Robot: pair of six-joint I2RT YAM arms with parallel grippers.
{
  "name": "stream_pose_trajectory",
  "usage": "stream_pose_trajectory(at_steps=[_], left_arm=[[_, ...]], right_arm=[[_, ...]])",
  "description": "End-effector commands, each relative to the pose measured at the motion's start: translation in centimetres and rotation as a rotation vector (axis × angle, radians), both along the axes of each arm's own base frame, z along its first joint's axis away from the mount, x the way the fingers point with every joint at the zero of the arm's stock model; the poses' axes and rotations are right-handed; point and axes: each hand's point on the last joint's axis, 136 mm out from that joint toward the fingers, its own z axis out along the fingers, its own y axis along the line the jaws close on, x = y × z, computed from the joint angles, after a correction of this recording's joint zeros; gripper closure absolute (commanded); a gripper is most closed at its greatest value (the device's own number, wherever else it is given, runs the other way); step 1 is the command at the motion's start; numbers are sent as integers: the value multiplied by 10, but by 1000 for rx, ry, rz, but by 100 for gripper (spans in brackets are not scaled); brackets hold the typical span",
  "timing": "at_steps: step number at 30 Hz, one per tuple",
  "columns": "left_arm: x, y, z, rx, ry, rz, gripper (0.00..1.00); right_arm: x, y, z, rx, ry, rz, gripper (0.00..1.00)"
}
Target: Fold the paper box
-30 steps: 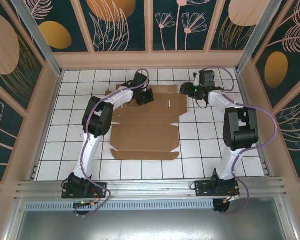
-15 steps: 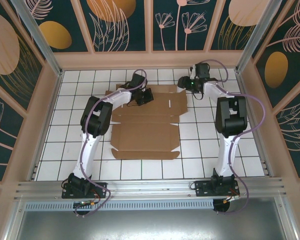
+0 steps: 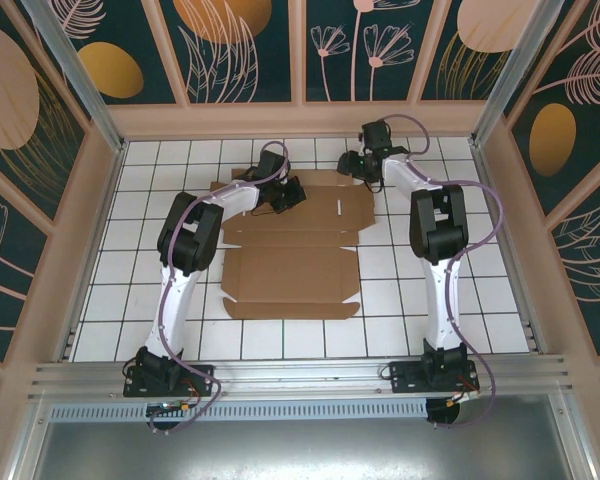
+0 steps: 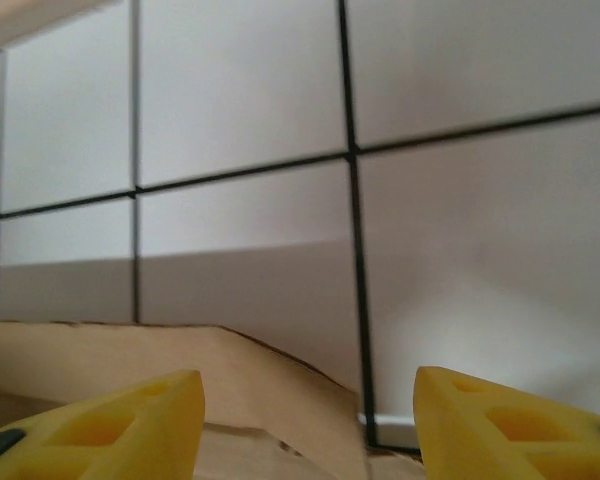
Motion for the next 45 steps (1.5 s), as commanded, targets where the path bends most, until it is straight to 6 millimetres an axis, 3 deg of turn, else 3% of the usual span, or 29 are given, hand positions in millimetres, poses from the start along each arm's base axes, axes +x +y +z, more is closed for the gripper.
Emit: stream_pose_trajectory(at_steps=[1,7,14,20,26,34,36,39,42,45], left_arm=[[-24,23,-41,88,142,40,100],[-25,22,-43,79,147,39,100],[-25,21,-42,73,146,35,100],[-26,20,-42,67,147,28,100],[-27,20,-43,68,147,24,100],[-26,20,-42,72,141,17,100],[-25,19,-38,68,133,13,100],[-20,15,-22,51,97,1,100],[-10,12,4,15,51,3,100],[1,12,37,-27,-4,16,100]], right_arm=[[-4,-1,-11,28,32,2,43],[-9,27,-17,98,39,112,53],[-16,56,-2,92,-9,188,79],[-18,73,-9,7,-10,239,71],[-12,80,-12,12,-12,253,59],[-7,96,-30,79,48,297,54],[-7,94,-20,73,35,298,54],[-10,82,23,101,-41,283,53],[-20,60,64,157,-114,257,53],[-33,28,80,159,-140,211,52]])
